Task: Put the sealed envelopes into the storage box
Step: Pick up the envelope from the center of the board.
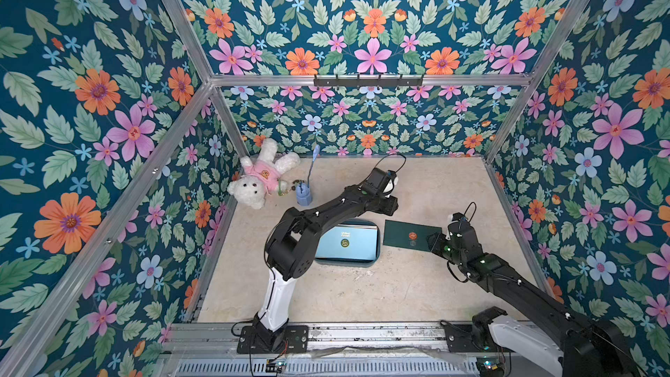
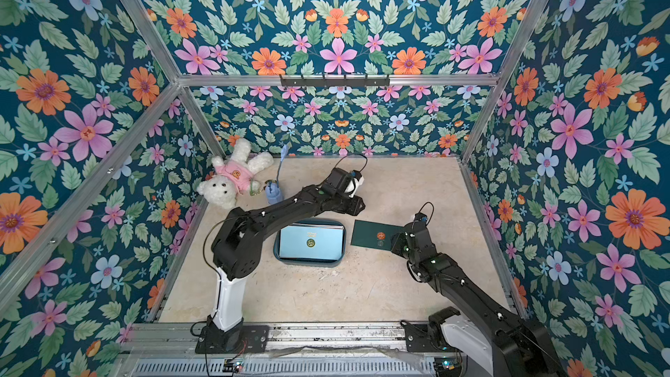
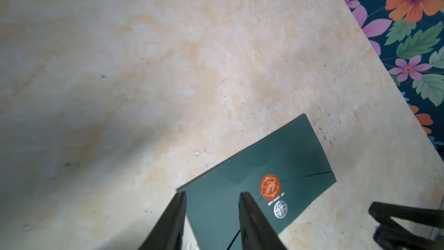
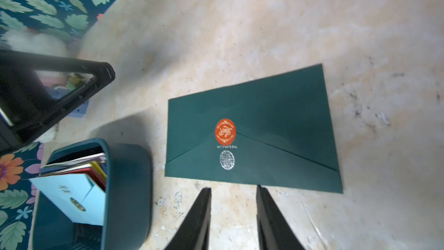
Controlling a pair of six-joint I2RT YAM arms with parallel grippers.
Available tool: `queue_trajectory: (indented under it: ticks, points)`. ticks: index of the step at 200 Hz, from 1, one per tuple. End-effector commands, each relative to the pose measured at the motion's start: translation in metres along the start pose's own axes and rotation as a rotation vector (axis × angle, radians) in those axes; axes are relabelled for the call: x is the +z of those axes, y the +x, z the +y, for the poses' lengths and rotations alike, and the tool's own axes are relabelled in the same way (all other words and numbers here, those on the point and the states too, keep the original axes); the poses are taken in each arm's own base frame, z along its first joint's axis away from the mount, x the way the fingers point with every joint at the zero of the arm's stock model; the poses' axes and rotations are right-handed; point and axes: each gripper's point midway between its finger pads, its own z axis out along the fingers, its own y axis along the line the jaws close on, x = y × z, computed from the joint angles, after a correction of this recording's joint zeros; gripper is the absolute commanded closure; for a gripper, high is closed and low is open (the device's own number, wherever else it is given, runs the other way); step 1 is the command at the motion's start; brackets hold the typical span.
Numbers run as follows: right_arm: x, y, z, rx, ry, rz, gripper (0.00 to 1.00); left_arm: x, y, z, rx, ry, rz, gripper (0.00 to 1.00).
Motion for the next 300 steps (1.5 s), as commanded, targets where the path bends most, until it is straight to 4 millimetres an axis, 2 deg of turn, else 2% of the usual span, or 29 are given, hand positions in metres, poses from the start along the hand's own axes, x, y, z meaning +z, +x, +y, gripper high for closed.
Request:
queue_trajectory:
  ticks: [1,24,56,112,139,176,210,229,253,274,300]
  points:
    - [0.007,0.006,-0.002,0.075,-0.007,0.015,0.64,0.020,0.013,-0.003,0.003,0.030,0.067,0.58]
    - [0.017,0.019,-0.012,0.097,0.026,0.057,0.64,0.041,0.022,0.000,-0.011,0.032,0.100,0.59]
    - [0.026,0.029,-0.025,0.105,0.070,0.087,0.64,0.055,0.032,0.003,-0.021,0.033,0.132,0.59]
    - [0.045,0.026,-0.039,0.146,0.119,0.101,0.63,0.070,0.056,0.005,-0.044,0.039,0.189,0.59]
    - [0.059,0.012,-0.048,0.183,0.136,0.108,0.63,0.071,0.066,-0.004,-0.037,0.049,0.210,0.59]
    - [0.072,-0.035,-0.048,0.206,0.139,0.069,0.62,0.068,0.079,-0.020,-0.035,0.070,0.224,0.59]
    - [0.078,-0.067,-0.053,0.263,0.110,0.034,0.60,0.058,0.073,-0.048,-0.037,0.152,0.197,0.58]
    - [0.076,-0.075,-0.053,0.260,0.110,0.043,0.59,0.050,0.065,-0.060,-0.022,0.174,0.172,0.57]
    - [0.070,-0.081,-0.062,0.234,0.158,0.014,0.57,0.044,0.054,-0.058,-0.014,0.150,0.135,0.57]
    - [0.067,-0.081,-0.071,0.247,0.178,0.013,0.56,0.046,0.048,-0.052,-0.016,0.109,0.108,0.57]
    - [0.069,-0.078,-0.078,0.251,0.209,0.016,0.55,0.056,0.043,-0.056,-0.016,0.117,0.099,0.59]
